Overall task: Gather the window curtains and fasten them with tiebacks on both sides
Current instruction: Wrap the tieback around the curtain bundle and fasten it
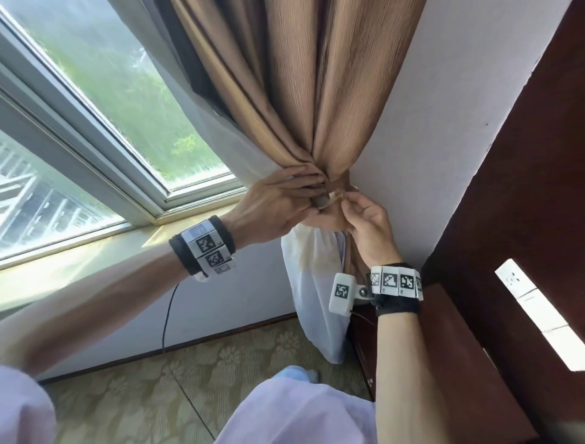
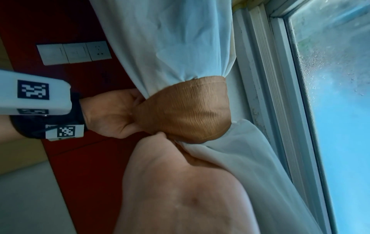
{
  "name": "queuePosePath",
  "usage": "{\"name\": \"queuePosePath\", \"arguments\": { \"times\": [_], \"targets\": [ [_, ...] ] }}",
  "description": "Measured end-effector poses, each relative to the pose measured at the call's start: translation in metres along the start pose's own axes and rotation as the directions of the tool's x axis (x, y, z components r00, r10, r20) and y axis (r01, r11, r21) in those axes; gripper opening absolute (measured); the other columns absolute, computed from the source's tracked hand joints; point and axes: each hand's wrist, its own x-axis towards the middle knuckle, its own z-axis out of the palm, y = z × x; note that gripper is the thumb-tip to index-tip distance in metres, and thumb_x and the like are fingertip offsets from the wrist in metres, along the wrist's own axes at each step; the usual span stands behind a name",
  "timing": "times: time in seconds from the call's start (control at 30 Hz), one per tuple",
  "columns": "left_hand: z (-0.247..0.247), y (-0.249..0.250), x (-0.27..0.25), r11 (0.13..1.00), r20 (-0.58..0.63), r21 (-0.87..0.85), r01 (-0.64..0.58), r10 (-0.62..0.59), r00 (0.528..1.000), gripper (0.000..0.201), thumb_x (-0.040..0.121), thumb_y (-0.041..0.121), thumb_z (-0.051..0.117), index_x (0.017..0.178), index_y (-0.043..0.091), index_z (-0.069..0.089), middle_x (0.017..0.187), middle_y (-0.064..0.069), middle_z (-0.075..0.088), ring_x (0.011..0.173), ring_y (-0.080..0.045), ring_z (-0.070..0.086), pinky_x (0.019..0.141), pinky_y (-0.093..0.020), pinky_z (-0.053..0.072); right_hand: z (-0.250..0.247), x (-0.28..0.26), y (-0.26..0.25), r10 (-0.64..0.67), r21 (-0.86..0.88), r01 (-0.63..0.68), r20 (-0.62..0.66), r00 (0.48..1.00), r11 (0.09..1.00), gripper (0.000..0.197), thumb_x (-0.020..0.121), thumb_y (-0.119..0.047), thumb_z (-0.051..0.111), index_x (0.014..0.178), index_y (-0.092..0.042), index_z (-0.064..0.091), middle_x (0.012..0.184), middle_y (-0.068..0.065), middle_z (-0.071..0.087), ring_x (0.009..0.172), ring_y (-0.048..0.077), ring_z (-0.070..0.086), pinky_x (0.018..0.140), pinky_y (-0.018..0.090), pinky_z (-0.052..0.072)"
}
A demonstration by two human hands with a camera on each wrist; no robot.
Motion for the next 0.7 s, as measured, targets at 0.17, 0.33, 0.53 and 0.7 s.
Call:
{"name": "queuePosePath", "arguments": {
  "times": [0.17,0.33,0.53,0.7],
  "targets": [
    [0.013,0.005,0.006,0.998,-0.09,0.043,0.04,-0.036,0.995,0.036,0.111,0.032,0.048,0.12,0.013,0.077,0.134,0.004,0.07,0.14,-0.012,0.053,0.127,-0.034,0.026,-0.022,0.0,0.006,-0.008,-0.159,0.0,-0.05,0.999,0.987,0.007,0.101,-0.004,0.064,0.104,-0.002,0.071,0.095,0.006,0.081,0.087,0.011,0.076,0.078,0.022,0.058],
    [0.022,0.009,0.013,0.995,-0.149,0.103,-0.017,0.033,0.988,0.023,0.104,0.024,0.062,0.116,0.014,0.078,0.129,0.004,0.073,0.136,-0.015,0.058,0.124,-0.037,0.032,-0.013,0.0,0.008,-0.142,-0.312,0.113,-0.073,0.987,0.943,0.014,0.1,-0.004,0.067,0.11,0.001,0.074,0.102,0.017,0.079,0.092,0.02,0.075,0.088,0.032,0.058],
    [0.014,0.004,0.006,0.973,-0.115,0.194,-0.124,0.149,0.982,0.017,0.1,0.015,0.067,0.113,0.013,0.079,0.138,0.002,0.068,0.143,-0.019,0.051,0.128,-0.036,0.025,0.0,-0.002,0.007,-0.209,-0.398,0.167,-0.064,0.976,0.902,0.026,0.099,-0.007,0.068,0.095,-0.031,0.075,0.088,-0.012,0.079,0.084,0.008,0.075,0.084,0.036,0.06],
    [0.012,0.004,-0.002,0.973,-0.095,0.205,-0.104,0.125,0.988,0.023,0.104,0.016,0.062,0.121,0.013,0.076,0.143,0.002,0.065,0.146,-0.018,0.048,0.128,-0.037,0.025,0.005,-0.001,0.01,-0.24,-0.495,0.165,-0.091,0.966,0.853,0.016,0.099,-0.028,0.066,0.092,-0.041,0.074,0.086,-0.006,0.077,0.083,0.018,0.075,0.079,0.05,0.059]
  ]
}}
